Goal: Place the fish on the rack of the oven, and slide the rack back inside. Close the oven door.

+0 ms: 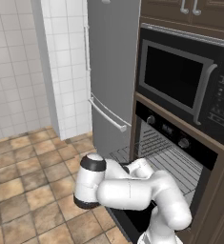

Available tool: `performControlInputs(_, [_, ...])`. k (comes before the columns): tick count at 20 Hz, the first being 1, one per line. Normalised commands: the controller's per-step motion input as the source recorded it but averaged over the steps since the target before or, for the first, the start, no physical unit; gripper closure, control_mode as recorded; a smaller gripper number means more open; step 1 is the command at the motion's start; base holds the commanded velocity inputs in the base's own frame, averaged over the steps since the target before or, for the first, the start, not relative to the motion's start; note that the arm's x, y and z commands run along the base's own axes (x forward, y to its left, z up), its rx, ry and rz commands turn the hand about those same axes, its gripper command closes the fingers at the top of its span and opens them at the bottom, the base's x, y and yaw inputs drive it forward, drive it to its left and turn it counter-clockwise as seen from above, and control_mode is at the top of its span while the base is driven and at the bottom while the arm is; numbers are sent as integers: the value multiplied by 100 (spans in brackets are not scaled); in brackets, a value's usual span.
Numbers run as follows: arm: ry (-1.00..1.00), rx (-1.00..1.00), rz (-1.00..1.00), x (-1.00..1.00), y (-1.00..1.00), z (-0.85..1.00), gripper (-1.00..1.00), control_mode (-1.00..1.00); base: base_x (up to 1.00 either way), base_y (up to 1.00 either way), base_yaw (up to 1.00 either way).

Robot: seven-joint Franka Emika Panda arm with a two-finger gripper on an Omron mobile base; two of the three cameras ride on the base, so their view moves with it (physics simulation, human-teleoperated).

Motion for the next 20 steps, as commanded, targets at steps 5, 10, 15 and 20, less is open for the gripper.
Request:
performControlInputs(5, [0, -7, 3, 2, -92, -30, -100, -100, 0, 0, 0])
performControlInputs(10, [0, -7, 0, 0, -100, -26, -100, -100, 0, 0, 0])
performControlInputs(15, [0, -5, 0, 1, -100, -17, -100, -100, 0, 0, 0])
performControlInputs(20, [0, -5, 0, 2, -100, -8, -100, -100, 0, 0, 0])
